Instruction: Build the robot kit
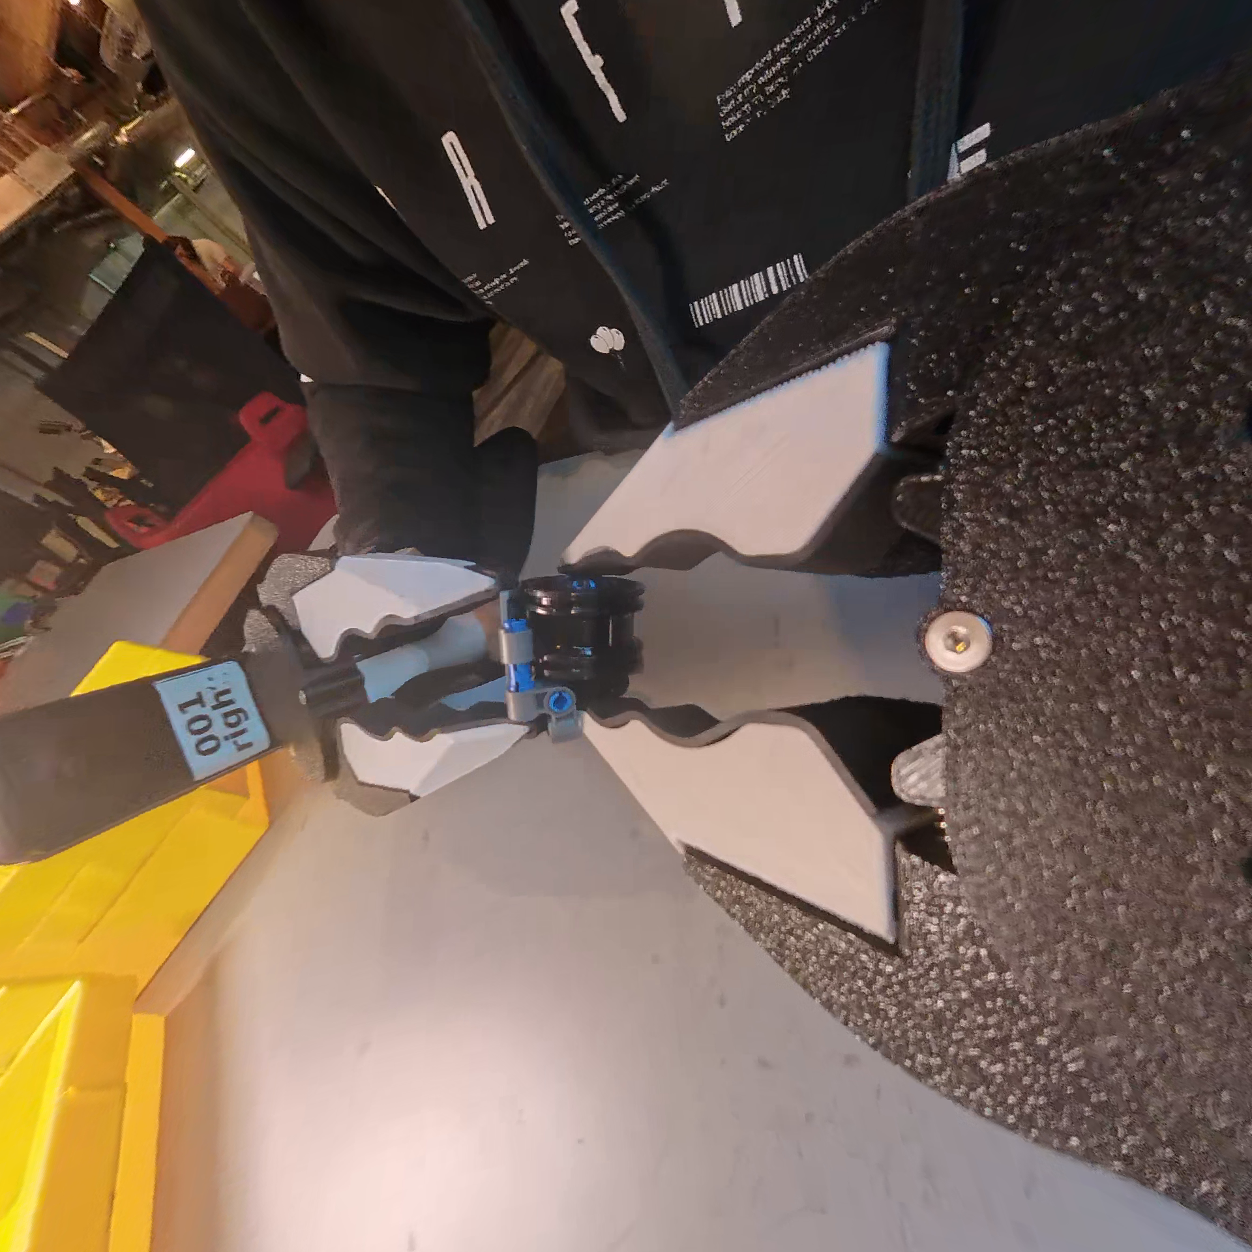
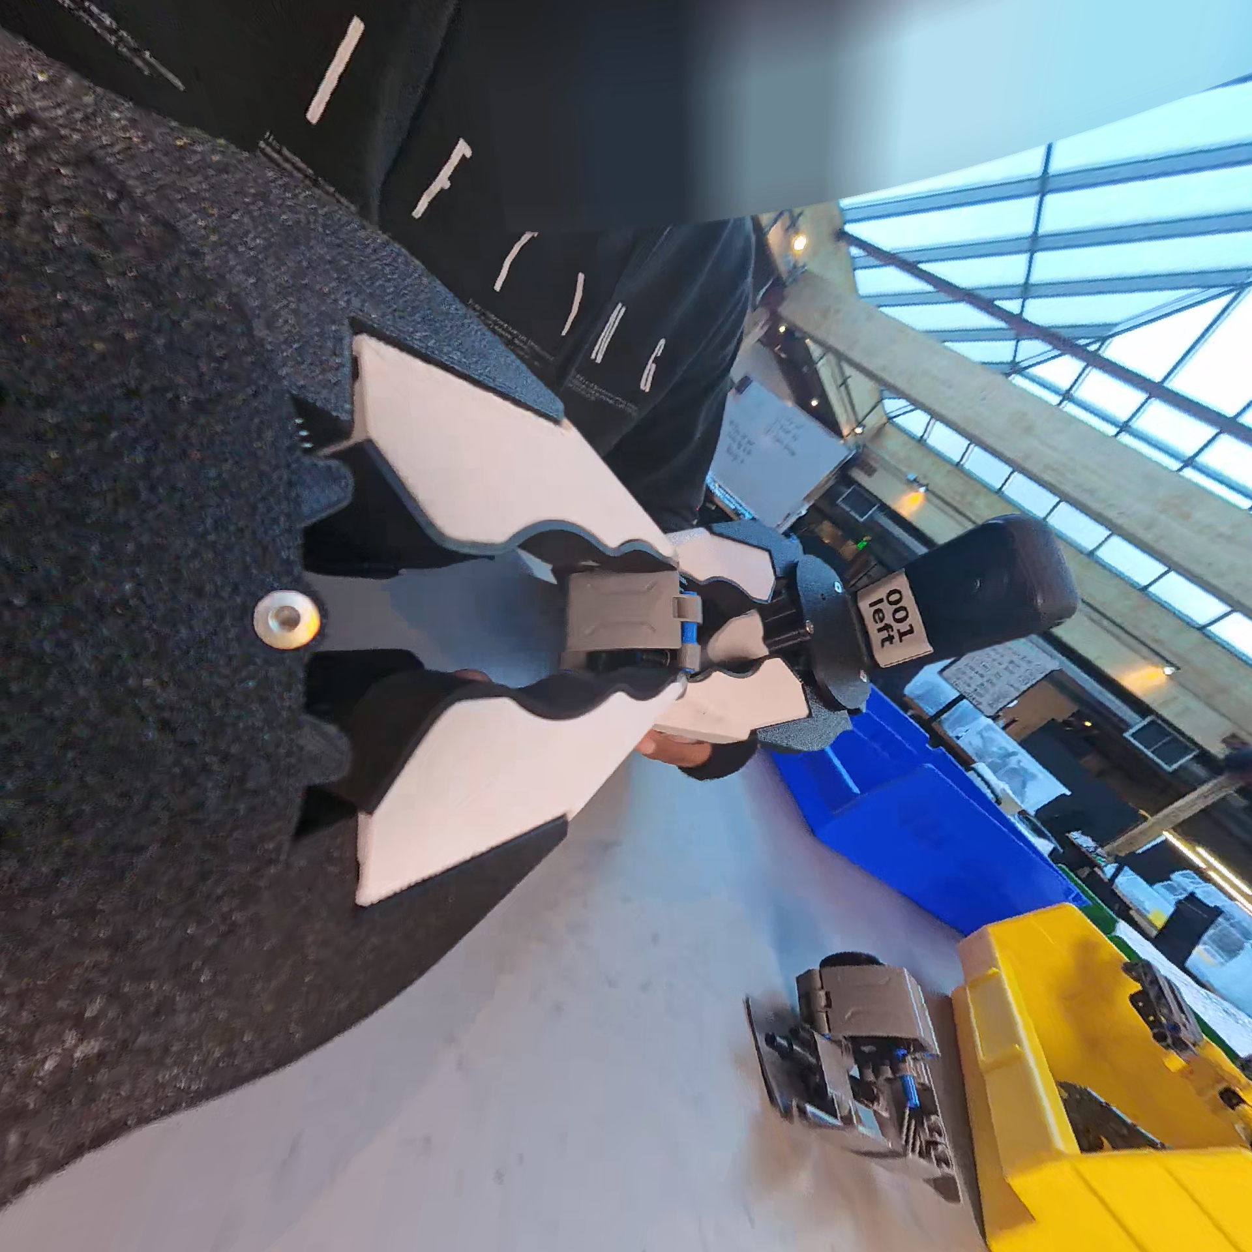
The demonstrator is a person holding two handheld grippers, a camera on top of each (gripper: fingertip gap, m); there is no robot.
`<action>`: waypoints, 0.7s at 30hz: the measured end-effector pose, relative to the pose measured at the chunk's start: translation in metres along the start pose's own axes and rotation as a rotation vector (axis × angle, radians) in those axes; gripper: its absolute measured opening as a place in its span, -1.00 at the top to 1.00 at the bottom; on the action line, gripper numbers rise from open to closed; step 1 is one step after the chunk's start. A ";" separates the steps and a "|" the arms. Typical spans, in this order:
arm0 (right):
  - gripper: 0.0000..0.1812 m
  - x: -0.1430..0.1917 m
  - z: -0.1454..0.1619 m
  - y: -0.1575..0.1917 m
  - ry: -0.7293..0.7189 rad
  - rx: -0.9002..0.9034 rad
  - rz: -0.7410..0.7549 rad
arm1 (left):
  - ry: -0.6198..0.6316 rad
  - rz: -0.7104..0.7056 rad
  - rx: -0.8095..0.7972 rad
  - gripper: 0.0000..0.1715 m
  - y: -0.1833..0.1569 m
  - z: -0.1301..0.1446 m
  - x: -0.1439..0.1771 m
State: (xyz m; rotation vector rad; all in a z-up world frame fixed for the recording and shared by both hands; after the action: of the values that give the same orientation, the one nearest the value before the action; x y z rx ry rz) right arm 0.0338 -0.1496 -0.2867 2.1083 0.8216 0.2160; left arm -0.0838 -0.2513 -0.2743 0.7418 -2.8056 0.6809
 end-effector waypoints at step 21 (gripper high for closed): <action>0.90 0.010 -0.021 0.013 -0.173 0.082 -0.072 | -0.109 -0.032 -0.067 0.60 -0.010 -0.013 0.005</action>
State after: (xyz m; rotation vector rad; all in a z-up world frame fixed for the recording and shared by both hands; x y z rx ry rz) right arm 0.0391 -0.1356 -0.2651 2.1342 0.8128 -0.0384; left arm -0.0825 -0.2550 -0.2581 0.8339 -2.8915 0.5538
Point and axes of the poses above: each gripper's, where its closed fingertips meet, x back along the fingers, z out of its underside, y = z × x across the jaws, the point moved 9 cm from there along x, back along the fingers, and after that the axes turned 6 degrees about -x, right-handed, at the moved point
